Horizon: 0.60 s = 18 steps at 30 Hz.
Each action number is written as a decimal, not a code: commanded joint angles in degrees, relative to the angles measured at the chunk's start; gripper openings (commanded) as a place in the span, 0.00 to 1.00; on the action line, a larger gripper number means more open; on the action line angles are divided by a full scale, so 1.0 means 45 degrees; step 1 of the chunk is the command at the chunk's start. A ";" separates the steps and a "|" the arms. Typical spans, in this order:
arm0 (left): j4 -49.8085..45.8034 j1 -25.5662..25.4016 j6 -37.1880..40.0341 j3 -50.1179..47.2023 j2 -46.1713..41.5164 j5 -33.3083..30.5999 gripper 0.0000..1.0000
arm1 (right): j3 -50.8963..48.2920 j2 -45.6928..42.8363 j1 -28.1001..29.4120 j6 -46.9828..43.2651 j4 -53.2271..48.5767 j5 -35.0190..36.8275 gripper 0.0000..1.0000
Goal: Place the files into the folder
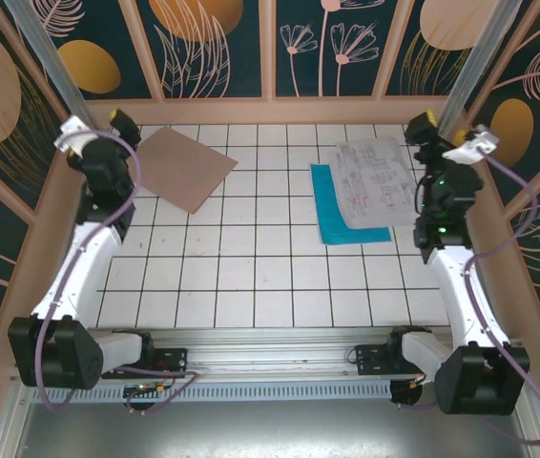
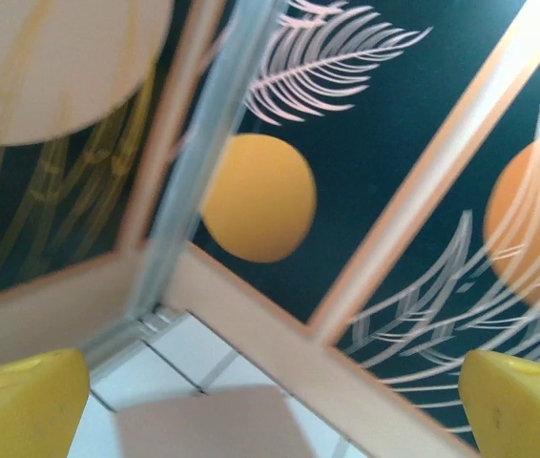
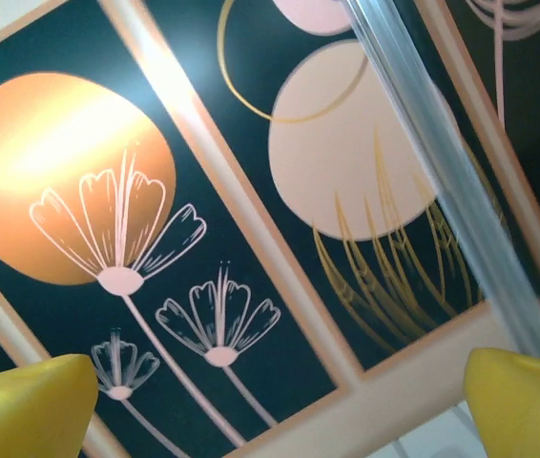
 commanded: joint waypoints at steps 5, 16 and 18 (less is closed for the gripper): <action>-0.7891 0.0345 -0.3174 0.2971 0.3015 0.3277 0.99 | 0.2232 0.1943 0.1539 0.2321 -0.7290 -0.1094 0.93; -1.0227 0.0293 -0.3071 0.7447 0.9116 0.7240 0.56 | 0.3378 0.3794 0.3759 0.2143 -0.8313 -0.3010 0.74; -1.0425 0.0081 -0.2878 0.8492 1.0130 0.7106 0.52 | 0.3573 0.4069 0.3929 0.2060 -0.8325 -0.3148 0.73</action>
